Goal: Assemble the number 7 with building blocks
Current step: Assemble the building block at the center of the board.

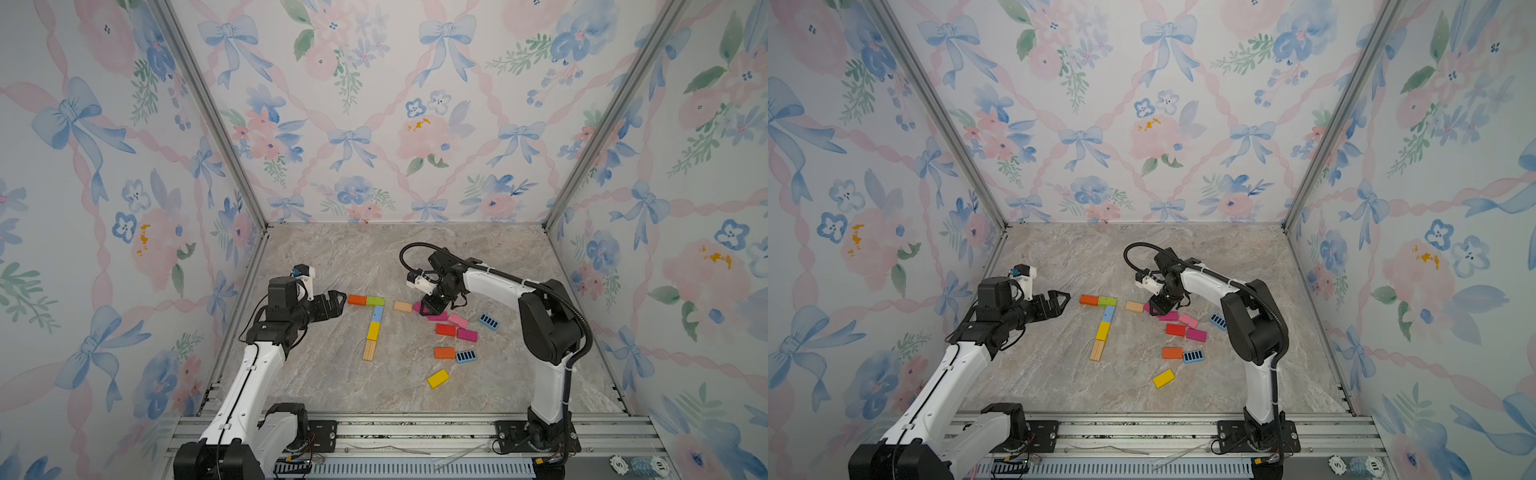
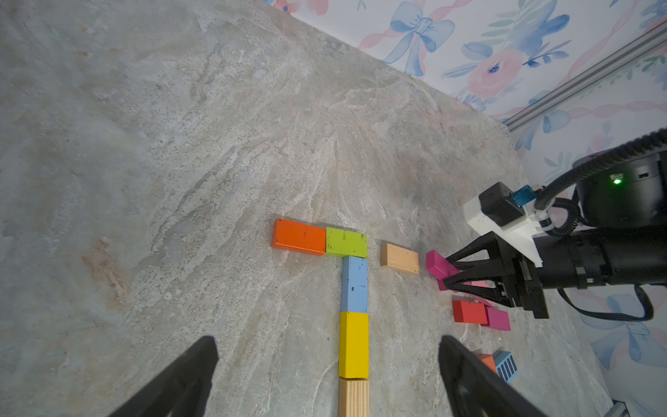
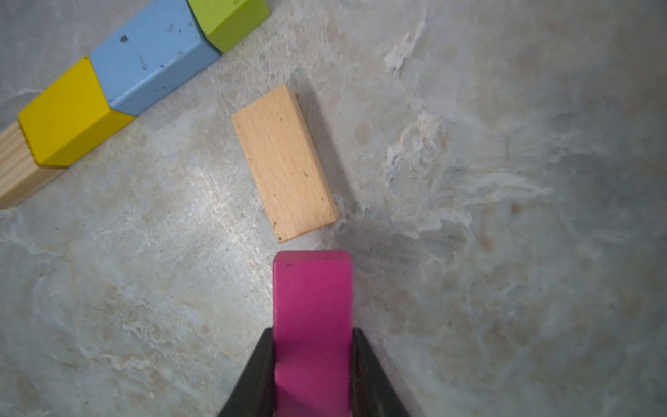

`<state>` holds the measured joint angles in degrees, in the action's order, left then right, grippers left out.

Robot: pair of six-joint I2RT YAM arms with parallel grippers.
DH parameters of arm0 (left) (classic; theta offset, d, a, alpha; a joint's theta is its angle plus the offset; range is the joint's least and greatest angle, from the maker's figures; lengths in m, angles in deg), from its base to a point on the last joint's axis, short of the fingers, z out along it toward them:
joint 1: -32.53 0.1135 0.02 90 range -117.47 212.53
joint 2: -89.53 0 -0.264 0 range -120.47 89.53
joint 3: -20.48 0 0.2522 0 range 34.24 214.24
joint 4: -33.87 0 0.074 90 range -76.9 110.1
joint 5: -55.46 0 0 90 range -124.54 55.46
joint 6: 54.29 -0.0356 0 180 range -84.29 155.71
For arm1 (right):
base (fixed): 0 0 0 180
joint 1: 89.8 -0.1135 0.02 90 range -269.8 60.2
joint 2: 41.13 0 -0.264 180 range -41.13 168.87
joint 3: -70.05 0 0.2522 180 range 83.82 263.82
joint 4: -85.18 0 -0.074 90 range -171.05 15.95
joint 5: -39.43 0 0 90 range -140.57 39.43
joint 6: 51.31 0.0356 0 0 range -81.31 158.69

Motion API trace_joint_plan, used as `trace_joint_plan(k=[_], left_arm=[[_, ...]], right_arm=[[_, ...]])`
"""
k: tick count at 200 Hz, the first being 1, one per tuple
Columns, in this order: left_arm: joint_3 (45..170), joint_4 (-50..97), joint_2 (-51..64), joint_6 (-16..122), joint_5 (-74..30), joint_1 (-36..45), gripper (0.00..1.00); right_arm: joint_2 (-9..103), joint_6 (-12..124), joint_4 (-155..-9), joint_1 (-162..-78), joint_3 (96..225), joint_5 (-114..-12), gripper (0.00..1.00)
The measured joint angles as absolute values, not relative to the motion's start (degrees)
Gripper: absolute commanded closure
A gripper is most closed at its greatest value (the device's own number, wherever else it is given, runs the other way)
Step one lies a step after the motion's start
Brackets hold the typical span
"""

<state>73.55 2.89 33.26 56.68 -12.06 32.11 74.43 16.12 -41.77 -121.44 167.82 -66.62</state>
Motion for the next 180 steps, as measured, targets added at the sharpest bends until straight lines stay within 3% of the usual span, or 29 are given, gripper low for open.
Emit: trace_joint_plan(k=[73,180], left_arm=[[73.5,2.9,33.3,56.7,-12.1,31.8,0.02],[73.5,2.9,33.2,56.7,-12.1,31.8,0.02]], right_arm=[[78.4,9.6,-37.2,-123.1,174.0,-57.8,0.75],[78.8,2.0,-38.2,-125.2,174.1,-56.1,0.74]])
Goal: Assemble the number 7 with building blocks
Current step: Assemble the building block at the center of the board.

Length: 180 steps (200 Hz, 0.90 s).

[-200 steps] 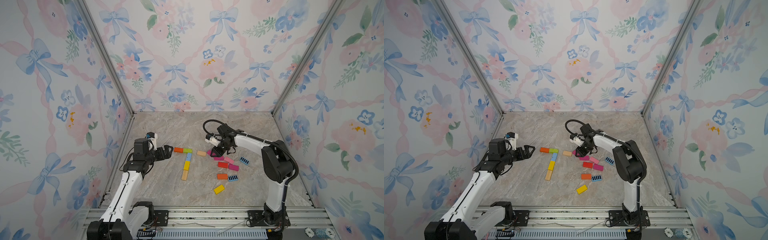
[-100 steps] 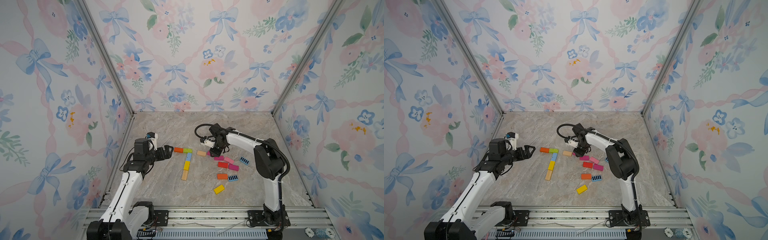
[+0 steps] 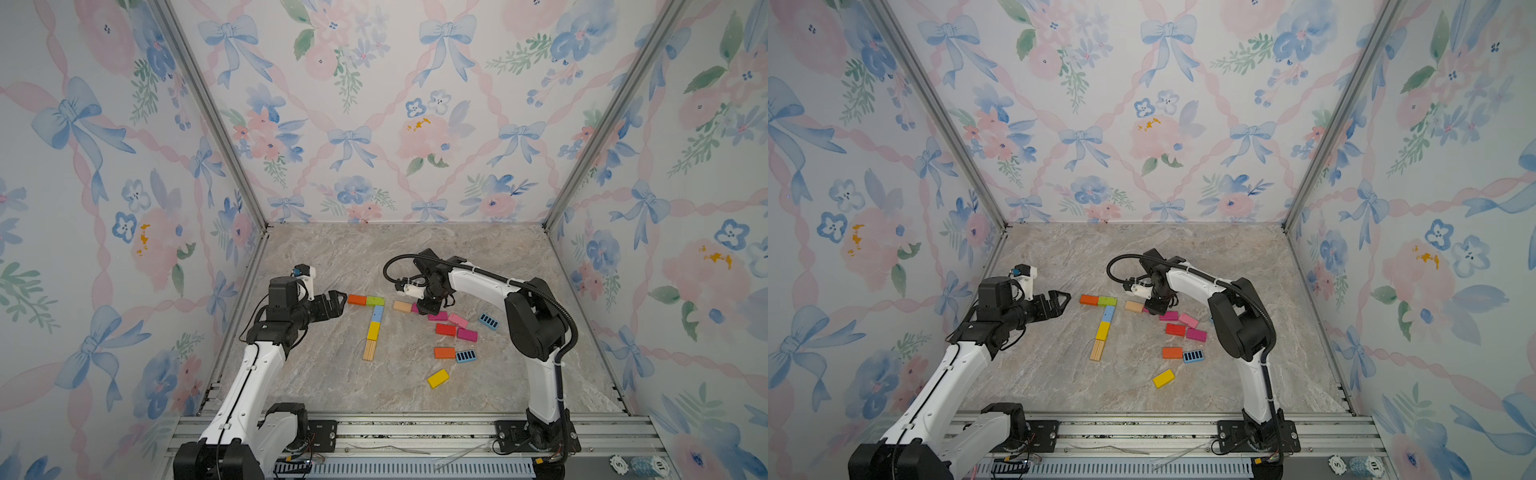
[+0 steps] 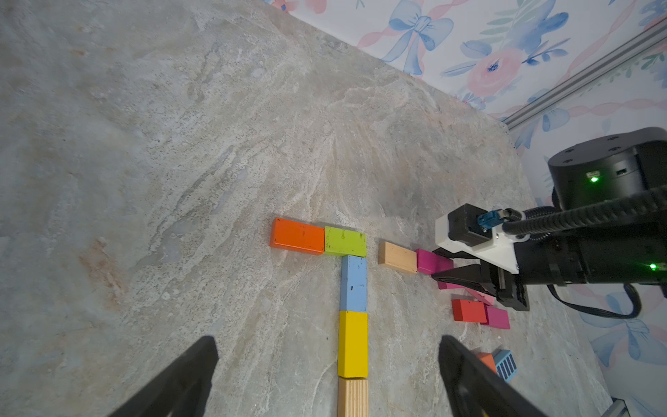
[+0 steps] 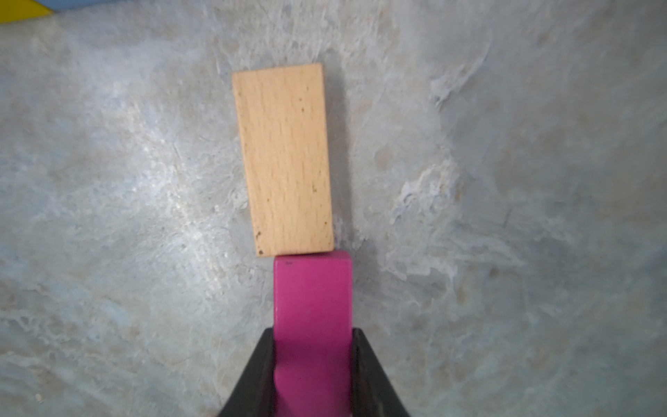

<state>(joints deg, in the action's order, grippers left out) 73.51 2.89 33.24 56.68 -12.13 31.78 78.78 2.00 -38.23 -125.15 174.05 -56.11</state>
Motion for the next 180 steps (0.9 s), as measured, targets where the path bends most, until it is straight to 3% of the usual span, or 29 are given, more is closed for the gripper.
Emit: trace_joint_plan(k=[55,125,180], left_arm=[[73.5,2.9,33.2,56.7,-12.2,31.8,0.02],[73.5,2.9,33.2,56.7,-12.2,31.8,0.02],[73.5,2.9,33.2,56.7,-12.2,31.8,0.02]], right_arm=[[79.0,0.6,-38.6,-125.2,174.1,-57.2,0.7],[80.7,0.6,-38.6,-124.4,174.2,-58.0,0.4],[79.7,1.2,-40.4,-123.4,172.5,-59.8,0.38]])
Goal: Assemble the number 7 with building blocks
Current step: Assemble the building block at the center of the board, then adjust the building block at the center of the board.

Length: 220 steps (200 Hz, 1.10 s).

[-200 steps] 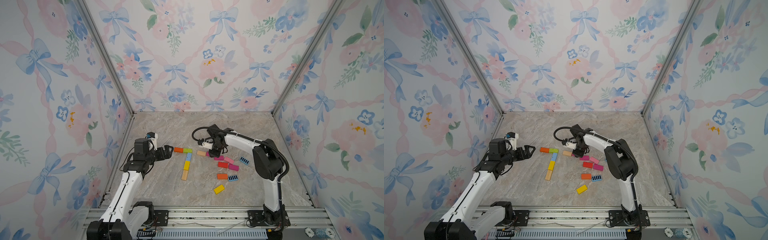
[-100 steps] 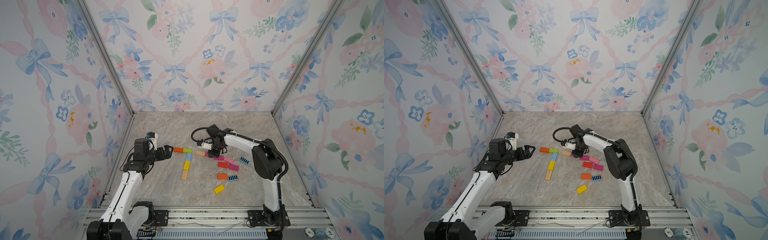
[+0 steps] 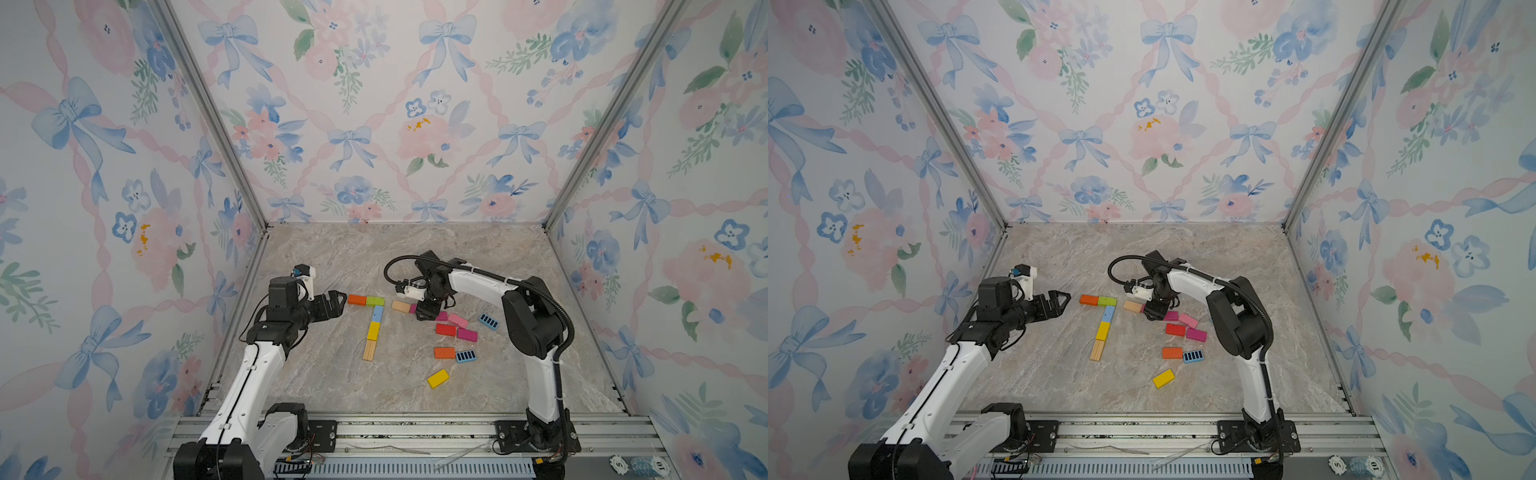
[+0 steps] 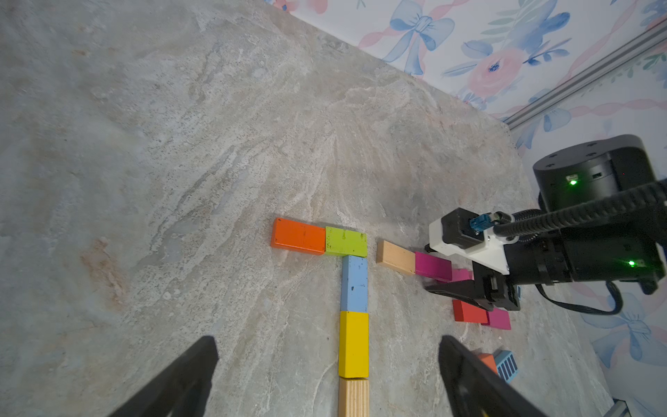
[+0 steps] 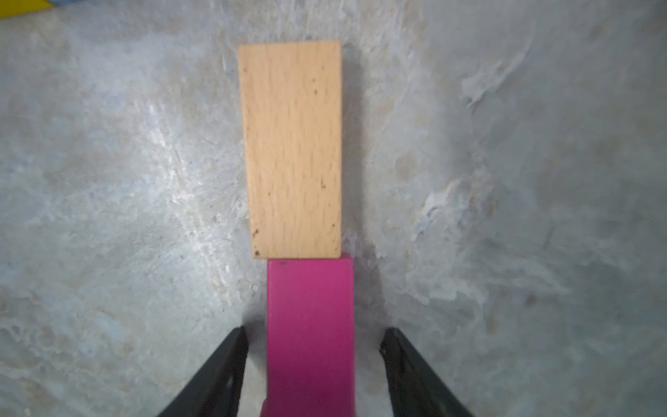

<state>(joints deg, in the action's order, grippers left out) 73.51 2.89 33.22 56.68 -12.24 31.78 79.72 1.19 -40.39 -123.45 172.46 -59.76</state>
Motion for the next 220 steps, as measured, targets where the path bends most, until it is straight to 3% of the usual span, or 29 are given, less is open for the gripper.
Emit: trace_joint_plan(k=[131,220], left_arm=[[73.5,2.9,33.1,56.7,-12.2,31.8,0.02],[73.5,2.9,33.1,56.7,-12.2,31.8,0.02]], right_arm=[[75.4,2.8,-41.2,-118.7,166.4,-59.0,0.37],[65.8,17.6,-50.0,-121.7,162.2,-64.3,0.31]])
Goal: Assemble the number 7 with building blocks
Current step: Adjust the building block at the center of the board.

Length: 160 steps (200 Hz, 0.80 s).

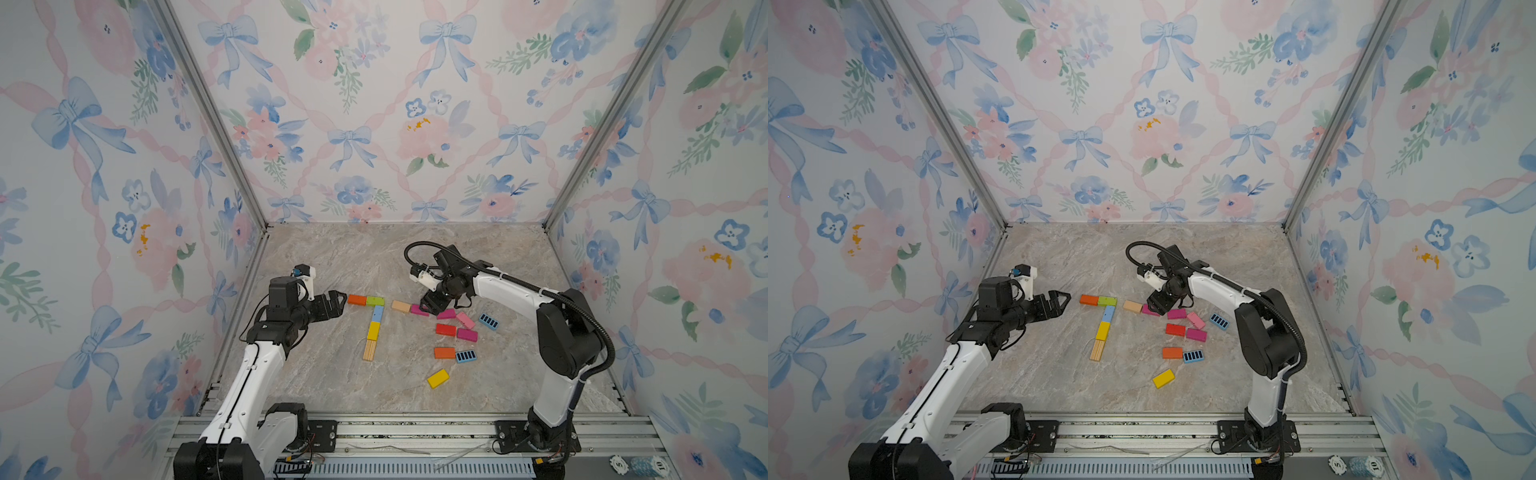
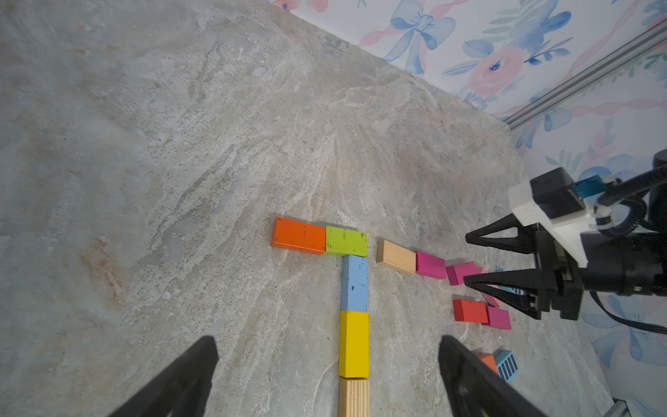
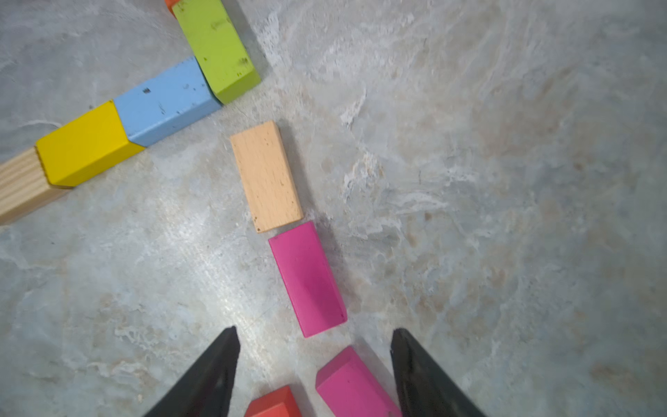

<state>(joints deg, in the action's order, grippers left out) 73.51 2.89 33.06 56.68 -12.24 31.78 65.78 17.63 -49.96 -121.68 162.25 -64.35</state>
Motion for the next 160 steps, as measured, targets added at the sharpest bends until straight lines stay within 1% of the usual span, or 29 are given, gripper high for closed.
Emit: trace_joint_plan(k=[21,57,115,143,160], left_arm=[[73.5,2.9,33.1,56.7,-12.2,31.8,0.02],[73.5,2.9,33.1,56.7,-12.3,31.8,0.02],[73.5,2.9,33.1,56.7,-12.3,31.8,0.02],[73.5,2.9,33.1,56.7,-12.3,31.6,0.02],[73.5,2.9,33.1,56.7,-12.2,31.5,0.02]], right_arm=[[68.4,16.4,-47.6,-123.1,167.1,-64.5,0.32],[77.1,12.8,-43.6,-125.5,177.0,-64.8,0.33],[86.1,9.9,-38.3,-127.1,184.2,-64.9,0.35],[87.7,9.0,-37.1,-127.6,186.1,-64.2,0.39],[87.9,8.5,-36.7,-127.8,186.8,-63.8,0.45]])
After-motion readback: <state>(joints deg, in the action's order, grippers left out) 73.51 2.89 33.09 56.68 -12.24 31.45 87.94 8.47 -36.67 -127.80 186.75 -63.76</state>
